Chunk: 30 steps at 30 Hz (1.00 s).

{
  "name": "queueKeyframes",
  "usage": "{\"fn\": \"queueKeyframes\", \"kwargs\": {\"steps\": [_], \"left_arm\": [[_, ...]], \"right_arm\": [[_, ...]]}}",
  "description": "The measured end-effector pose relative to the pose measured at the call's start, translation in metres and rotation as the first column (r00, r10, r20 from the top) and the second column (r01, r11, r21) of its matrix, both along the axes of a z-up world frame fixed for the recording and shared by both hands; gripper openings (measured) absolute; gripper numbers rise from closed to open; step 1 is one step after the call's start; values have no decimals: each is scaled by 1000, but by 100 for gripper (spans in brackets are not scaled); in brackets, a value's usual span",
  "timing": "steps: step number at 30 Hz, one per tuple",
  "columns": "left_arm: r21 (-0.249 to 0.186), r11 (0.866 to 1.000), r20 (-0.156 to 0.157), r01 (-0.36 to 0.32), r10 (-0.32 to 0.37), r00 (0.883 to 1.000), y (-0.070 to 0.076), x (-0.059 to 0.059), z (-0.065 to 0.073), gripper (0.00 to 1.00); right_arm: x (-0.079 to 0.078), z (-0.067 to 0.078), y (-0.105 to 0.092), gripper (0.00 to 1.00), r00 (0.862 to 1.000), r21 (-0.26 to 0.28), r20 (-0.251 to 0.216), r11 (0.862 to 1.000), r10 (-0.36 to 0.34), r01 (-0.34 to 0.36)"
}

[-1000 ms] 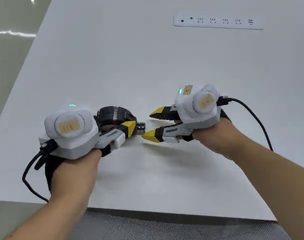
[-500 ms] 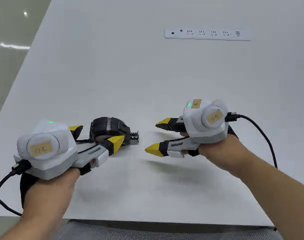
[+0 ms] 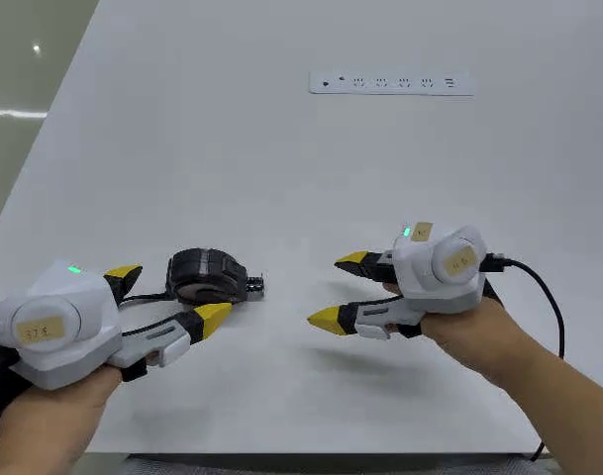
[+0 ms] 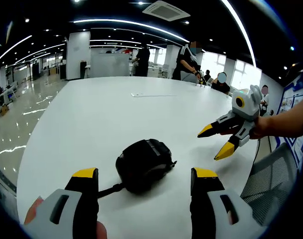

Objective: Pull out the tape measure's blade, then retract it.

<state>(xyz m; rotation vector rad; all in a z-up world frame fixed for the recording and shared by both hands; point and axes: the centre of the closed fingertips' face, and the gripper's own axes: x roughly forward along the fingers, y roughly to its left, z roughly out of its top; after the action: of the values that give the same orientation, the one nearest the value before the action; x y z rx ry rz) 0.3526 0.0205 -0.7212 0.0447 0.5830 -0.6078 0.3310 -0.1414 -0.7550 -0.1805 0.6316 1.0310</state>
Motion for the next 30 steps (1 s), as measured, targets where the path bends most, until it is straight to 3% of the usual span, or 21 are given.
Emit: {"fn": "queueKeyframes", "kwargs": {"steps": [16,22,30], "left_arm": [[1,993,-2,117,-117,993,4,-19,6,74],[-25,987,-16,157,-157,987,4,-28,9,75],[-6,978,-16,207,-207,978,4,-37,11,77]], "right_arm": [[-21,4,-41,57,998,-35,11,997,-67,67],[-29,9,-57,62,995,-44,25,994,-96,97],[-37,13,-72,67,992,-53,30,991,-122,124]]}}
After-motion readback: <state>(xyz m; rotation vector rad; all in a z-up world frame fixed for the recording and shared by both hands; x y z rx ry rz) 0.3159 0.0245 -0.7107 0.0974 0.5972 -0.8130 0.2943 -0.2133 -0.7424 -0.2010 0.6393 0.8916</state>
